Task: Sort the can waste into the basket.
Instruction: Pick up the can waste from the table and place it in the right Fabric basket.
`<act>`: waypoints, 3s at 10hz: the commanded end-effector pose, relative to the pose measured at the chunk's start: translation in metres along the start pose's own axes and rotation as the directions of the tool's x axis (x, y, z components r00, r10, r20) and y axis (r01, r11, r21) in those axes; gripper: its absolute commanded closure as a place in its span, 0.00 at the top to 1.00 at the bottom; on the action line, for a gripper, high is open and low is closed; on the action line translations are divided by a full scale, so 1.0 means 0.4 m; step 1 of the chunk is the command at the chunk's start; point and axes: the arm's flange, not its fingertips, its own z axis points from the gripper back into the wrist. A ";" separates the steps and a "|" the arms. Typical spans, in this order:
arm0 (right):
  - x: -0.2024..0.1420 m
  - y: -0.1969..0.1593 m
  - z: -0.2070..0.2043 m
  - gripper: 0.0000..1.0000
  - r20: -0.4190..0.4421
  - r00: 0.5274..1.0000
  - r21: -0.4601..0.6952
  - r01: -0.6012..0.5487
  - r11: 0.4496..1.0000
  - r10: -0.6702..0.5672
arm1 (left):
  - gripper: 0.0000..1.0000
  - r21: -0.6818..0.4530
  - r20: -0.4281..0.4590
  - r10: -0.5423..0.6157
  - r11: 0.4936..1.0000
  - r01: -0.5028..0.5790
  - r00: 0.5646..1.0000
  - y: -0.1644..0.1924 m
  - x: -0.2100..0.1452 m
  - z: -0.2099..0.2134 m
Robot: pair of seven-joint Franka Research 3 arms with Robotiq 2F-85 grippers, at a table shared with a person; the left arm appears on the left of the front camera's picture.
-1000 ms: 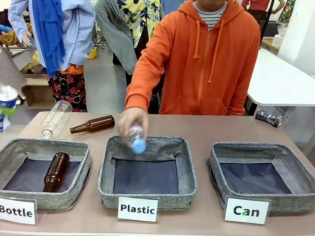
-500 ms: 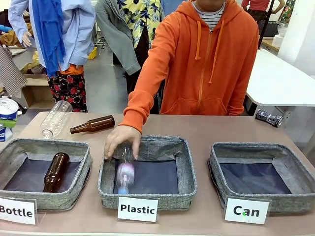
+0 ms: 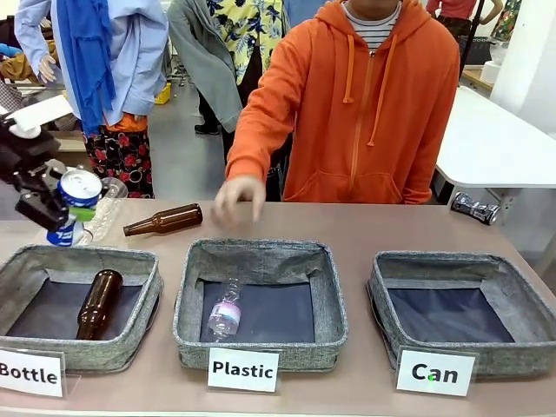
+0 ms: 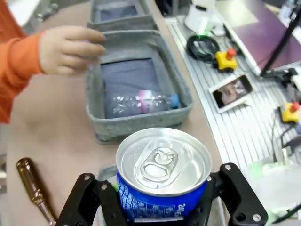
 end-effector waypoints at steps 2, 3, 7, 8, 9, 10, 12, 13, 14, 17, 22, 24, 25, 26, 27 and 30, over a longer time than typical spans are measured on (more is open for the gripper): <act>0.008 0.003 -0.001 1.00 0.012 1.000 0.021 -0.027 0.999 0.027 | 0.00 0.026 0.009 0.020 0.999 -0.020 1.000 -0.041 -0.024 -0.020; 0.008 0.003 -0.001 1.00 0.012 1.000 0.021 -0.027 0.999 0.027 | 0.00 0.091 -0.032 0.007 0.996 -0.004 0.999 -0.060 0.008 -0.051; -0.093 0.058 0.174 1.00 -0.269 0.960 -0.229 -0.137 0.964 0.073 | 0.00 0.134 0.142 -0.117 0.986 0.098 0.983 -0.077 0.345 -0.270; -0.123 0.051 0.253 1.00 -0.284 0.952 -0.270 -0.192 0.943 0.113 | 0.00 0.106 0.108 -0.149 0.985 0.138 0.983 -0.067 0.454 -0.333; -0.152 0.037 0.325 1.00 -0.278 0.947 -0.291 -0.241 0.926 0.159 | 0.00 0.057 0.081 -0.160 0.986 0.155 0.984 -0.060 0.569 -0.414; -0.177 0.015 0.379 1.00 -0.234 0.953 -0.315 -0.262 0.912 0.193 | 0.00 0.012 0.046 -0.176 0.984 0.176 0.983 -0.056 0.680 -0.514; -0.212 -0.057 0.455 1.00 -0.179 0.955 -0.291 -0.280 0.915 0.236 | 0.00 -0.004 0.008 -0.236 0.972 0.236 0.972 -0.029 0.897 -0.728; -0.221 -0.093 0.477 1.00 -0.165 0.957 -0.255 -0.275 0.927 0.238 | 0.00 0.004 -0.024 -0.231 0.973 0.231 0.973 -0.009 0.977 -0.817; -0.221 -0.125 0.495 1.00 -0.106 0.967 -0.221 -0.251 0.943 0.232 | 0.00 0.003 -0.040 -0.210 0.978 0.210 0.977 0.023 1.042 -0.902; -0.249 -0.045 0.463 1.00 -0.171 0.963 -0.307 -0.252 0.918 0.208 | 0.00 -0.014 -0.091 -0.118 0.993 0.118 0.989 0.124 1.113 -1.145; -0.249 -0.045 0.463 1.00 -0.171 0.963 -0.307 -0.252 0.918 0.208 | 0.00 0.013 -0.158 -0.079 0.997 0.082 0.984 0.154 1.016 -1.263; -0.249 -0.045 0.463 1.00 -0.171 0.963 -0.307 -0.252 0.918 0.208 | 0.00 0.013 -0.158 -0.079 0.997 0.082 0.984 0.154 1.016 -1.263; -0.249 -0.045 0.463 1.00 -0.171 0.963 -0.307 -0.252 0.918 0.208 | 0.00 0.013 -0.158 -0.079 0.997 0.082 0.984 0.154 1.016 -1.263; -0.249 -0.045 0.463 1.00 -0.171 0.963 -0.307 -0.252 0.918 0.208 | 0.00 0.019 -0.170 -0.064 0.998 0.068 0.983 0.177 1.027 -1.291; -0.249 -0.045 0.463 1.00 -0.171 0.963 -0.307 -0.252 0.918 0.208 | 0.56 0.003 -0.203 -0.106 0.994 0.109 0.973 0.169 1.016 -1.295; -0.249 -0.045 0.463 1.00 -0.171 0.963 -0.307 -0.252 0.918 0.208 | 1.00 -0.018 -0.192 -0.126 0.992 0.125 0.973 0.139 1.006 -1.283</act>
